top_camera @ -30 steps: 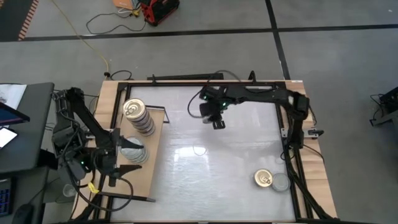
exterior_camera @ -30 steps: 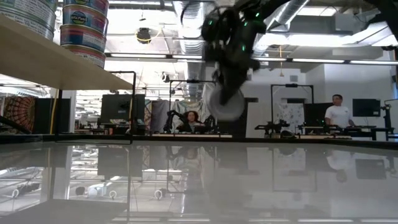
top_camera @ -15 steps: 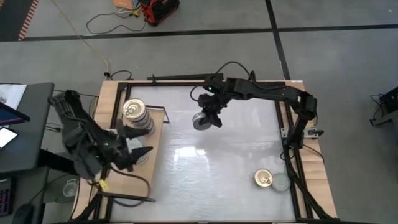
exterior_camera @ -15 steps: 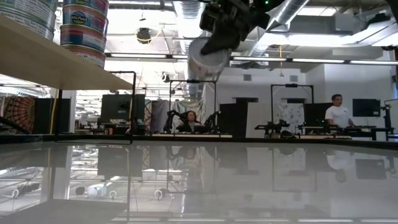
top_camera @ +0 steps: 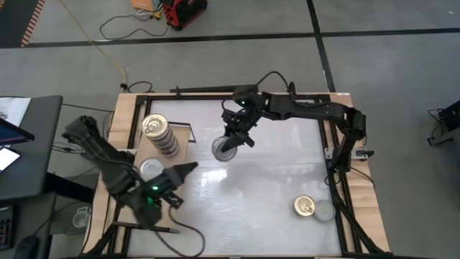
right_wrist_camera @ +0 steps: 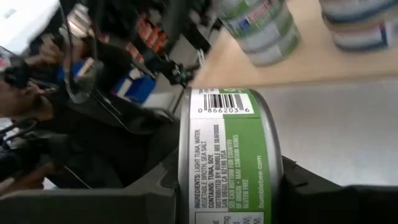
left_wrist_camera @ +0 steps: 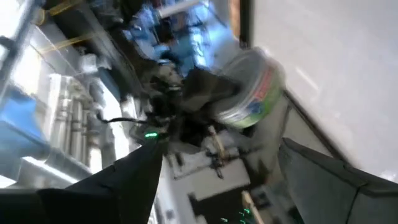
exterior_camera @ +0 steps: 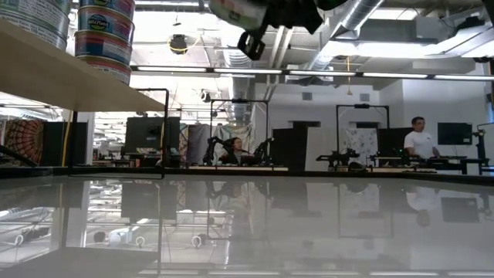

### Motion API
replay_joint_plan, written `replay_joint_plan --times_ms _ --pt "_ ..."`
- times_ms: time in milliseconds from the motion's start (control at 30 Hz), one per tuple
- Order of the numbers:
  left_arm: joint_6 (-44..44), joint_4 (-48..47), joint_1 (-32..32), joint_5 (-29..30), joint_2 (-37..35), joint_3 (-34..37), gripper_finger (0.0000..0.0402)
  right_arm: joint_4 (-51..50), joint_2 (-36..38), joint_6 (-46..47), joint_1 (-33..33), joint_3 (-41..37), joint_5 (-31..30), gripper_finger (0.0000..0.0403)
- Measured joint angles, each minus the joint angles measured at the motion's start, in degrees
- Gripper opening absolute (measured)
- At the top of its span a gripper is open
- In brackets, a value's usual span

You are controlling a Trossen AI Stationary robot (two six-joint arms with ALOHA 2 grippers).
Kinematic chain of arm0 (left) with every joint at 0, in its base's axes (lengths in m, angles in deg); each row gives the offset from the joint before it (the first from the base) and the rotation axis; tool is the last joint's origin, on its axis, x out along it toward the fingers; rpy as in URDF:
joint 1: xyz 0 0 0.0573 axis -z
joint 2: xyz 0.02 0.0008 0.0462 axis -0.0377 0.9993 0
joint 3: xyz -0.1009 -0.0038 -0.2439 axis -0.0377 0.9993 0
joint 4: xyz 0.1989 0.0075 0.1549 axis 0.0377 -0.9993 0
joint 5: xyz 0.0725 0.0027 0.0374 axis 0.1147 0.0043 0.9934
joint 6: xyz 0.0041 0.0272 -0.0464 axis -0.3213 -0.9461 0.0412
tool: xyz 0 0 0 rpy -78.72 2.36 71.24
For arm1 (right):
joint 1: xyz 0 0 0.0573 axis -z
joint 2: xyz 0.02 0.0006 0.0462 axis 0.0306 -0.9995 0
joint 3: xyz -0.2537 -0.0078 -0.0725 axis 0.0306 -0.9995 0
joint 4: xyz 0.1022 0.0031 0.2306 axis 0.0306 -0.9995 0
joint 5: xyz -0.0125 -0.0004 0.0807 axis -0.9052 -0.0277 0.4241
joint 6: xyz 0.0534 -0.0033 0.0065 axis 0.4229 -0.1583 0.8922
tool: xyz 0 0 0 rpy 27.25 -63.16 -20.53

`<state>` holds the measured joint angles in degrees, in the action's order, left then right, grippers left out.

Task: Stack canned seafood by type on shelf
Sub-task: Stack the green tuna can on top of the green tuna can on the shelf

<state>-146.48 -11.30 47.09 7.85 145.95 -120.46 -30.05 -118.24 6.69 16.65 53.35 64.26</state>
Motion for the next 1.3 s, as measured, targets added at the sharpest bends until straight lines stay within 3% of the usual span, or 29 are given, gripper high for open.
replay_joint_plan --times_ms 200,367,600,867,967,1133,1300 --pt "1.29 6.04 -4.45 0.87 4.68 0.13 0.0306 1.0 0.0 0.91 -1.62 1.02 0.03 0.0152" --pt "3.74 6.71 -4.58 -1.47 5.28 0.13 0.0306 0.84 0.0 2.65 -2.64 1.04 -0.01 0.0159" --pt "3.9 5.64 -2.81 -0.03 5.18 0.13 0.0306 0.86 0.0 3.09 -3.67 1.04 -0.1 0.0152" --pt "-10.45 5.43 -1.97 -2.26 5.18 0.31 0.0306 0.69 0.0 4.32 -4.3 1.04 3.28 0.0159" --pt "-15.07 5.48 -3.42 -5.91 5.18 0.32 0.0306 0.6 0.0 4.32 -5.29 1.04 5.67 0.0152" --pt "-18.14 6.16 -6.43 -7.33 5.18 0.36 0.0306 0.81 0.0 4.32 -6.33 1.04 5.89 0.0154" --pt "-22.09 13.38 -8.09 -8.9 5.16 0.42 0.0306 3.5 0.0 5.93 -6.64 1.04 5.13 0.0171"
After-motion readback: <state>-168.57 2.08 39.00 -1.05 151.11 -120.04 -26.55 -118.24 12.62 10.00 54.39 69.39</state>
